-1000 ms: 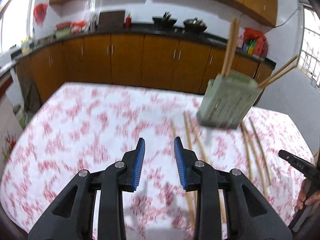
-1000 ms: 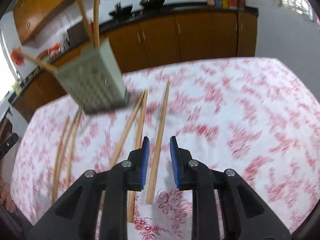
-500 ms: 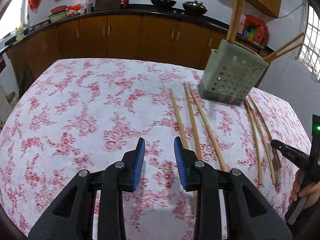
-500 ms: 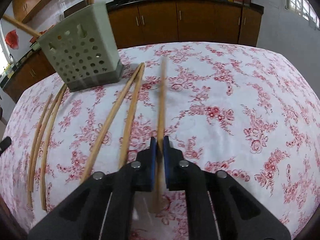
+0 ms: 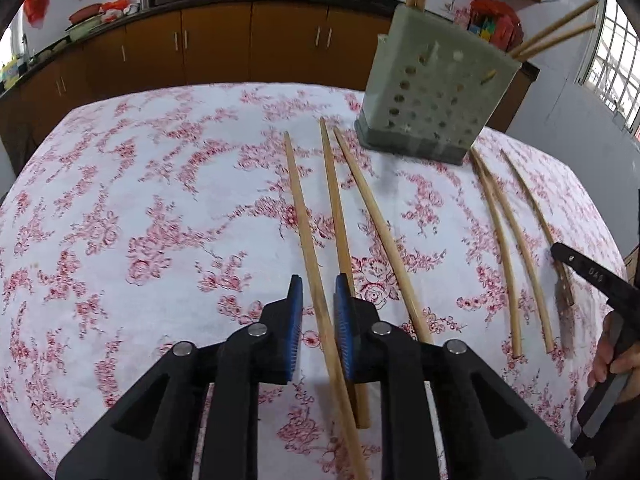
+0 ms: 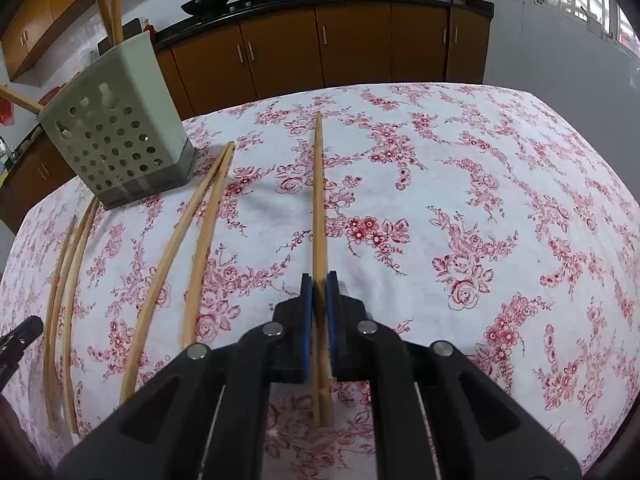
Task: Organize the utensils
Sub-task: 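Close the right tool on a chopstick while the left tool grasps another, then lift both held chopsticks off the cloth with both tools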
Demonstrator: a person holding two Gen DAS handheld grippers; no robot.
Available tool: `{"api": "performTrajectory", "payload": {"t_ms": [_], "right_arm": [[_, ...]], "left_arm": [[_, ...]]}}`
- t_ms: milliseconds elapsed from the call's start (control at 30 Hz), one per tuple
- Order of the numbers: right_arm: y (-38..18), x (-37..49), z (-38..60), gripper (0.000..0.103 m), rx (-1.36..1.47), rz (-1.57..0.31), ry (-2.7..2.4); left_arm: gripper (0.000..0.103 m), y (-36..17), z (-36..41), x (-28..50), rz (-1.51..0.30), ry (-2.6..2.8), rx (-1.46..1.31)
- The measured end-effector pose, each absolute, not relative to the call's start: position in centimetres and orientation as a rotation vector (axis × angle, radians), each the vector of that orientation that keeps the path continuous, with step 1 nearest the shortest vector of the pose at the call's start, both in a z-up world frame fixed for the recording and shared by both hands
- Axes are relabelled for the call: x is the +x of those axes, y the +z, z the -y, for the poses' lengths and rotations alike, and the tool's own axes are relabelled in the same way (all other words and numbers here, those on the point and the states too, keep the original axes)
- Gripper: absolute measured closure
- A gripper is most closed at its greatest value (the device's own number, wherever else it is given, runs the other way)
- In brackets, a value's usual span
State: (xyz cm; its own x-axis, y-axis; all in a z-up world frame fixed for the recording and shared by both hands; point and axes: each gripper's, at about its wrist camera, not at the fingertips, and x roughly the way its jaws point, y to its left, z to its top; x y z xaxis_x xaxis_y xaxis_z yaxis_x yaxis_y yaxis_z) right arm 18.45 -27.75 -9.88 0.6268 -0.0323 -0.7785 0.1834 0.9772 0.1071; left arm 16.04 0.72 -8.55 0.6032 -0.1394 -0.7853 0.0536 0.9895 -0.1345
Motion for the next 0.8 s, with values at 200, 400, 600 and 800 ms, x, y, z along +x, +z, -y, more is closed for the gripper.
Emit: {"api": "performTrajectory", "payload": {"t_ms": [200, 400, 600, 800], "right_arm": [[-10.1, 18.7, 27.6, 0.095, 0.170, -0.886, -0.123], [-10.0, 19.0, 26.7, 0.095, 0.149, -0.880, -0.100], [-9.9, 19.9, 26.1, 0.095, 0.109, -0.869, -0.102], [-9.9, 19.9, 26.2, 0.095, 0.124, -0.868, -0.096]], "left_arm": [[0.094, -9.0, -0.1, 16.4, -0.913, -0.081, -0.046], [0.095, -9.0, -2.8, 18.4, -0.902, 0.006, -0.050], [0.095, -9.1, -4.7, 20.2, -0.881, -0.015, -0.041], [0.094, -9.1, -5.1, 20.3, -0.878, -0.033, -0.061]]}}
